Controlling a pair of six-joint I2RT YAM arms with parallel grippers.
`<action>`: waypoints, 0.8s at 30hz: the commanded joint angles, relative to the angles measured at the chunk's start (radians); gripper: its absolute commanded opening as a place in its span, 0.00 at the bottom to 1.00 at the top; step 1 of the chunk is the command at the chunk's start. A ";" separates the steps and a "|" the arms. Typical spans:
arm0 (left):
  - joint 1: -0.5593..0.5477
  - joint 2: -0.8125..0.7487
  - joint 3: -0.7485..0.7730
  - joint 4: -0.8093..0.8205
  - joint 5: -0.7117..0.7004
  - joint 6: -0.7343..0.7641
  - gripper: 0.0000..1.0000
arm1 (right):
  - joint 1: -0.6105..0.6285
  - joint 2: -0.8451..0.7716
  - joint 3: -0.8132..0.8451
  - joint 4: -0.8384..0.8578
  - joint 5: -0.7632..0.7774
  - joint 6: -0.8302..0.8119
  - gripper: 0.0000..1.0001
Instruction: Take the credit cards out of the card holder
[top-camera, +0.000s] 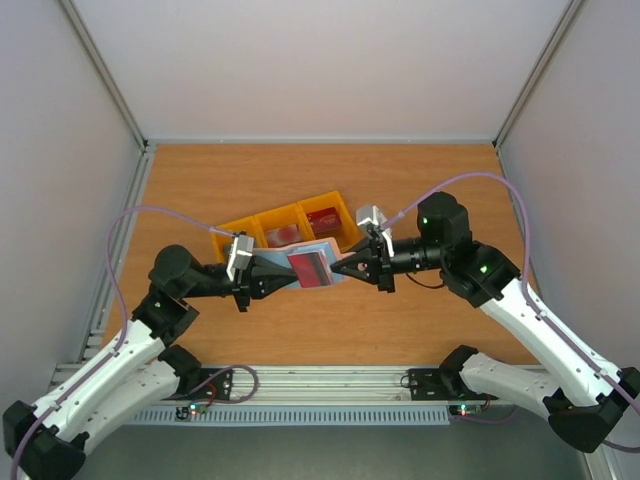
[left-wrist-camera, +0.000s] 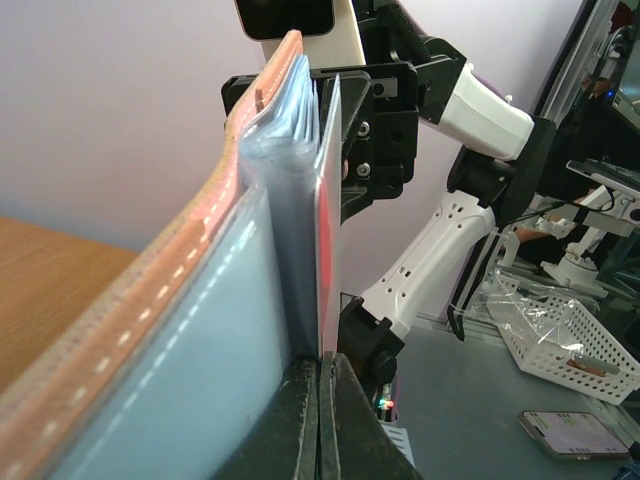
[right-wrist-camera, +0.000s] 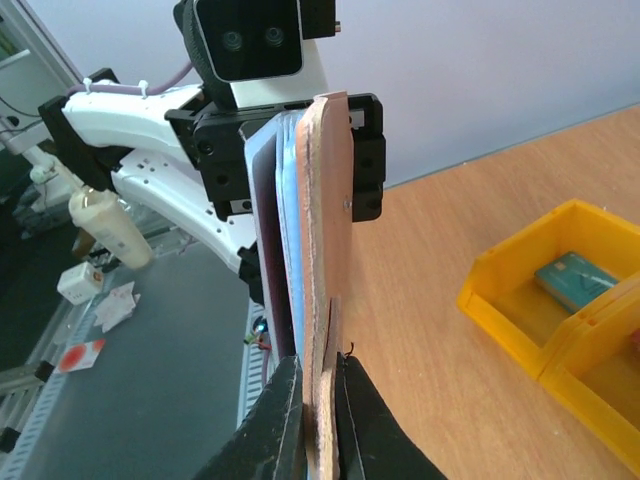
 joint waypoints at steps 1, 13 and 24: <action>0.000 -0.009 0.024 0.015 0.006 0.017 0.00 | -0.015 -0.023 0.001 -0.032 0.004 -0.016 0.01; 0.009 -0.003 0.024 -0.005 0.004 0.037 0.00 | -0.053 -0.053 -0.003 -0.050 -0.022 -0.017 0.01; 0.006 -0.009 0.026 -0.028 0.001 0.025 0.00 | -0.053 -0.037 -0.018 0.038 -0.068 0.024 0.01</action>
